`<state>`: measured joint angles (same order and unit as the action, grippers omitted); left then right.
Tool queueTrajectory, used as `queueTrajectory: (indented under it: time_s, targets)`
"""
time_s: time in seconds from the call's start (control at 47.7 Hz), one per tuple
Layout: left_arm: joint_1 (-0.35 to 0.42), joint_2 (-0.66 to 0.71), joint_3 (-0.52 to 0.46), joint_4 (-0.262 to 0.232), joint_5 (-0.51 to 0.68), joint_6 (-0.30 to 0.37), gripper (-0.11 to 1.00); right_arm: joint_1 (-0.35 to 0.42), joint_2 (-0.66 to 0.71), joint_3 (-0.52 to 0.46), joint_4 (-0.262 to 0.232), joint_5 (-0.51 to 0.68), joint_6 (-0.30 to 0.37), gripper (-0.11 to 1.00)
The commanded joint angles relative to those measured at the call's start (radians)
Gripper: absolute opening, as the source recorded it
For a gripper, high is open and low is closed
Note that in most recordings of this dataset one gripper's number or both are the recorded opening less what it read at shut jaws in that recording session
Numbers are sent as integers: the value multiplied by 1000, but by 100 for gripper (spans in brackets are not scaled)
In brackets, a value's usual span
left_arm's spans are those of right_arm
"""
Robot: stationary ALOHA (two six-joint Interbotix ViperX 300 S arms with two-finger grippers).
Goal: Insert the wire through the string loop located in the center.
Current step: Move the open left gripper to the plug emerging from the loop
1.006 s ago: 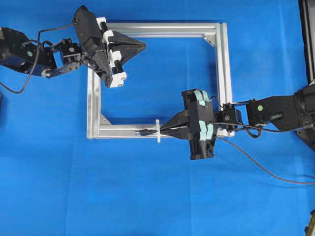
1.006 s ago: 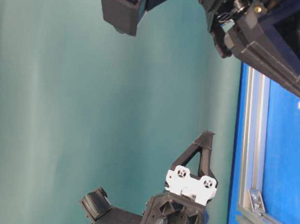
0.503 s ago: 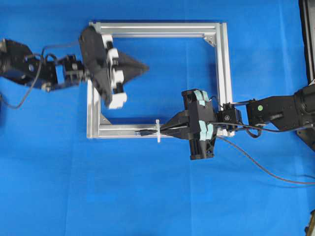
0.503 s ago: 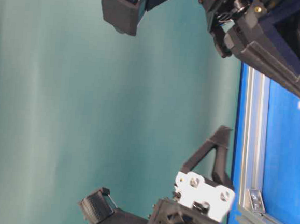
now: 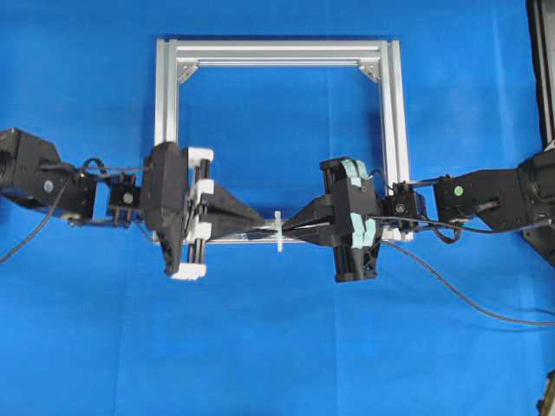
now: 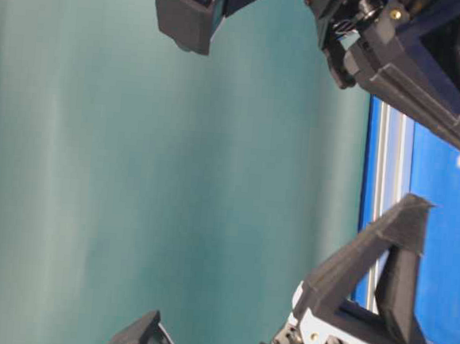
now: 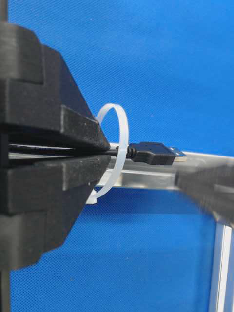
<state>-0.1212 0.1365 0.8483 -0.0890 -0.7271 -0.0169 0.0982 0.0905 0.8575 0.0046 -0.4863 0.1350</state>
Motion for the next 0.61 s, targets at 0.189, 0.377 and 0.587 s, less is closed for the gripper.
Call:
queueTrajectory:
  time_s: [0.189,0.377,0.587]
  targets:
    - [-5,-23,-20,2,-2,2,0,2,-11,-11,0,-11,-2,-2]
    - [-5,-23,-21,2,35,0,1,0,-11,-11,0,-11,-2,-2]
    - [-6,-18,-35,-3,40,-12,36,2,-11,-11,0,-11,-2,-2]
